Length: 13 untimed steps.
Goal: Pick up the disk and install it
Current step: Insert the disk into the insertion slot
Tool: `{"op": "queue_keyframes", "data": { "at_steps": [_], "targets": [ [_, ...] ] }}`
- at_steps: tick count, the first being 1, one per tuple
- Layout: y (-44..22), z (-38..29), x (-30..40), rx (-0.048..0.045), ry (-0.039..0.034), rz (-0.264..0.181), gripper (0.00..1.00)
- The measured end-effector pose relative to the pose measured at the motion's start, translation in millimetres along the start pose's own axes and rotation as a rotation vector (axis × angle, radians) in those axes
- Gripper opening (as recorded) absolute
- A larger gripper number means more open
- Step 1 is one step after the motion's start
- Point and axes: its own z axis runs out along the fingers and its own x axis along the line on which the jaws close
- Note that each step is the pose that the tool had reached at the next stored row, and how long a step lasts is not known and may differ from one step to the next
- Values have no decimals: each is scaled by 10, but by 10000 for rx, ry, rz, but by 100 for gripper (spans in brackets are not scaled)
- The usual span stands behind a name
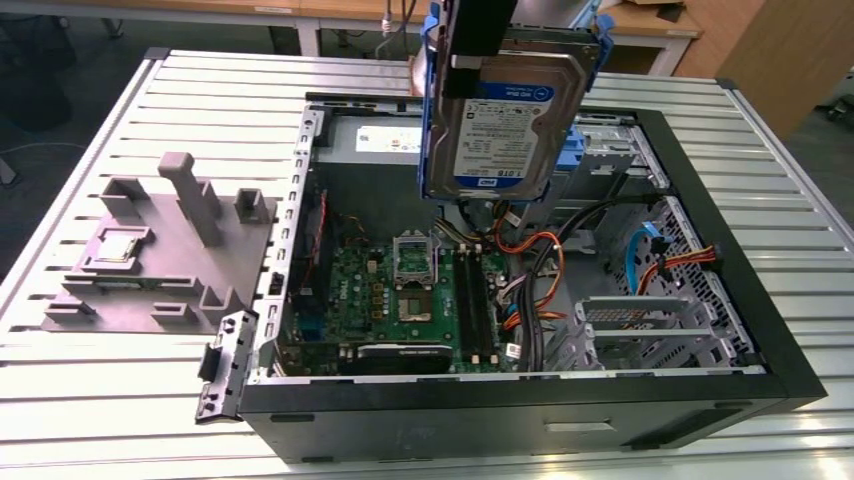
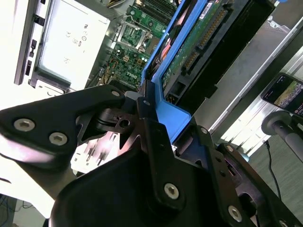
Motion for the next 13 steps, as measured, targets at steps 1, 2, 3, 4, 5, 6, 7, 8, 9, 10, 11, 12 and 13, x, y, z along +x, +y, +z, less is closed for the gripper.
{"op": "queue_keyframes", "data": {
  "at_steps": [1, 2, 3, 4, 5, 6, 7, 8, 9, 10, 11, 12, 13],
  "targets": [
    [-1, 0, 0, 0, 0, -1, 37],
    [-1, 0, 0, 0, 0, 0, 37],
    [-1, 0, 0, 0, 0, -1, 37],
    [-2, 0, 0, 0, 0, -1, 37],
    [-2, 0, 1, 0, 0, -1, 37],
    [-4, 0, 6, 0, 0, -2, 37],
    [-4, 0, 17, 0, -1, -2, 37],
    [-4, 0, 35, 0, 0, -1, 37],
    [-5, 0, 61, 0, 1, -1, 37],
    [-6, 2, 90, 0, 0, -1, 37],
    [-7, 2, 120, -1, 2, -1, 37],
    [-9, 3, 153, 0, 0, -1, 37],
    [-12, 5, 171, 0, 2, -1, 37]
  ]
}}
